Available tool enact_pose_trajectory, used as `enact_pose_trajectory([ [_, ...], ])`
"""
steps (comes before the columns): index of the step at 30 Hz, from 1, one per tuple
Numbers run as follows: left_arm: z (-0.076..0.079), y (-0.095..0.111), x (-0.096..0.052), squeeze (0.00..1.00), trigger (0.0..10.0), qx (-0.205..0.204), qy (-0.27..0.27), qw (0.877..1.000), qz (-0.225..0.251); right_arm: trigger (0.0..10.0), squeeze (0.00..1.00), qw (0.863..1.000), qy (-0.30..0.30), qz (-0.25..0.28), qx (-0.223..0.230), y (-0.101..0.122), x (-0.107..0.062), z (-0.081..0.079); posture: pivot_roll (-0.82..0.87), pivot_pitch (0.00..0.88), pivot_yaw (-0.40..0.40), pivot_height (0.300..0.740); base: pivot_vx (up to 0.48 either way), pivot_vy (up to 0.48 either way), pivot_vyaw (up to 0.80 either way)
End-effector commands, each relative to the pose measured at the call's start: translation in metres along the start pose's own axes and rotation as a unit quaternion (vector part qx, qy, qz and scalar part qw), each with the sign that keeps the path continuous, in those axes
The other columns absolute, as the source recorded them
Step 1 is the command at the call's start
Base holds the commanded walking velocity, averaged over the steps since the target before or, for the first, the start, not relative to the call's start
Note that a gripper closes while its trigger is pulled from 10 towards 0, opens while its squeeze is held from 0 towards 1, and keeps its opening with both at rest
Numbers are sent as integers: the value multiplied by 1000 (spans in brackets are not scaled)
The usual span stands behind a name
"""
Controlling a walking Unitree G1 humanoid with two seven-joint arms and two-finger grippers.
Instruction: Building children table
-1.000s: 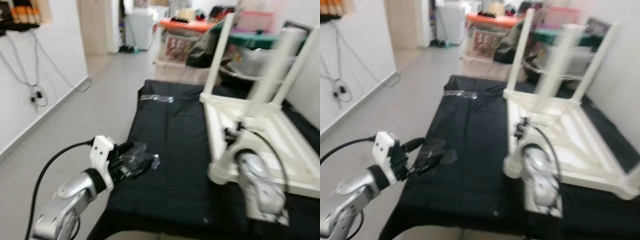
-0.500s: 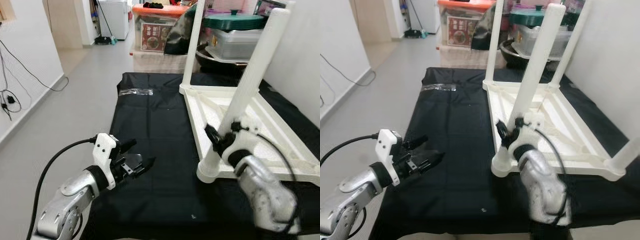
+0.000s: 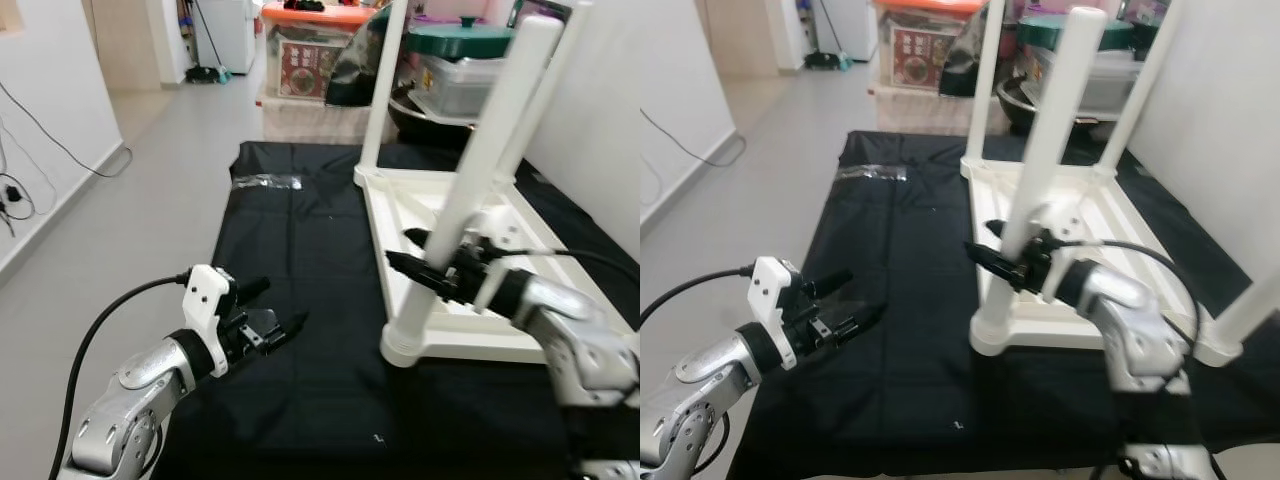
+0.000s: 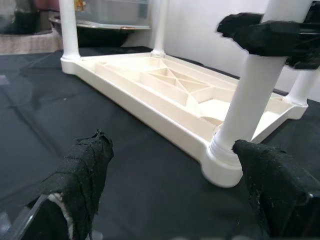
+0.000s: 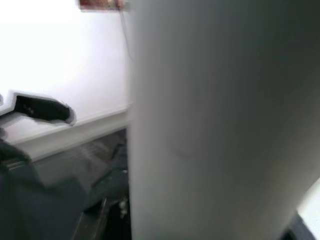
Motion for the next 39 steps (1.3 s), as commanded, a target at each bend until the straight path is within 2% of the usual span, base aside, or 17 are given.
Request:
enact_pose_trajectory([
  [1, -2, 1, -2, 0, 10000, 9, 5, 1000, -4, 0, 0, 999, 8, -38, 11, -18, 19, -6, 84, 0, -108, 740, 0, 0, 0],
  [4, -3, 1, -4, 0, 10000, 10, 7, 1000, -5, 0, 0, 999, -14, -42, 6, -20, 21, -1, 85, 0, -109, 740, 0, 0, 0],
  [7, -2, -1, -6, 0, 10000, 7, 8, 1000, -8, 0, 0, 961, -235, -138, 45, -46, 17, 26, 79, 0, -107, 740, 0, 0, 0],
  [9, -2, -2, -7, 0, 10000, 6, 9, 1000, -9, 0, 0, 916, -354, -173, 70, -59, 5, 34, 76, 0, -106, 740, 0, 0, 0],
  [10, -1, -4, -6, 0, 10000, 4, 8, 1000, -9, 0, 0, 867, -447, -197, 99, -72, -9, 26, 64, 0, -100, 740, 0, 0, 0],
  [11, -1, -4, -6, 0, 10000, 4, 8, 1000, -9, 0, 0, 867, -447, -197, 99, -72, -9, 26, 64, 0, -100, 740, 0, 0, 0],
  [13, 2, -5, -3, 0, 10000, -3, 5, 1000, -7, 0, 0, 802, -544, -214, 126, -82, -35, -8, 52, 0, -87, 740, 0, 0, 0],
  [18, 3, -6, -2, 0, 10000, -5, -1, 1000, -9, 0, 0, 812, -535, -185, 141, -76, -32, -25, 39, 0, -77, 740, 0, 0, 0],
  [19, 3, -7, -2, 0, 10000, -5, -2, 1000, -11, 7451, 0, 824, -519, -173, 149, -74, -28, -27, 33, 0, -75, 740, 0, 0, 0],
  [20, 3, -7, -2, 0, 10000, -5, -3, 1000, -11, 10000, 0, 836, -504, -156, 151, -66, -21, -29, 31, 0, -73, 740, 0, 0, 0],
  [24, 3, -7, -2, 0, 10000, -6, -3, 1000, -11, 10000, 0, 861, -471, -125, 147, -54, -12, -30, 28, 0, -73, 740, 0, 0, 0],
  [25, 3, -7, -1, 0, 10000, -6, -4, 1000, -11, 10000, 1000, 870, -466, -100, 126, -41, -10, -25, 30, 0, -75, 740, 0, 0, 0],
  [26, 3, -7, -1, 0, 10000, -7, -4, 1000, -10, 10000, 796, 880, -451, -79, 124, -32, -8, -20, 30, 0, -75, 740, 0, 0, 0],
  [27, 3, -8, -1, 0, 10000, -7, -4, 1000, -10, 10000, 0, 885, -443, -67, 125, -26, -8, -19, 30, 0, -75, 740, 0, 0, 0],
  [33, 2, -7, -2, 0, 10000, -7, -1, 1000, -9, 10000, 0, 944, -323, -20, 69, -1, -3, -7, 37, 0, -78, 740, 0, 0, 0],
  [35, 1, -6, -1, 0, 10000, -5, -1, 1000, -8, 10000, 0, 988, -156, -10, 18, 2, -2, -14, 49, 0, -82, 740, 0, 0, 0],
  [39, 1, -5, -1, 0, 10000, -2, 0, 1000, -8, 10000, 0, 999, -45, -11, 1, -1, -2, -21, 56, 0, -86, 740, 0, 0, 0],
])
Point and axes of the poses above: a point about 5 cm out from each wrist's last joint towards the gripper, its own x axis pointing out of the wrist towards the gripper, its own y axis along the axis of the wrist's last joint, z = x × y, the point moved 1 cm from there along x, pointing out of the wrist towards the gripper, and after that the axes turned 6 degrees about -x, right-handed, at the moved point
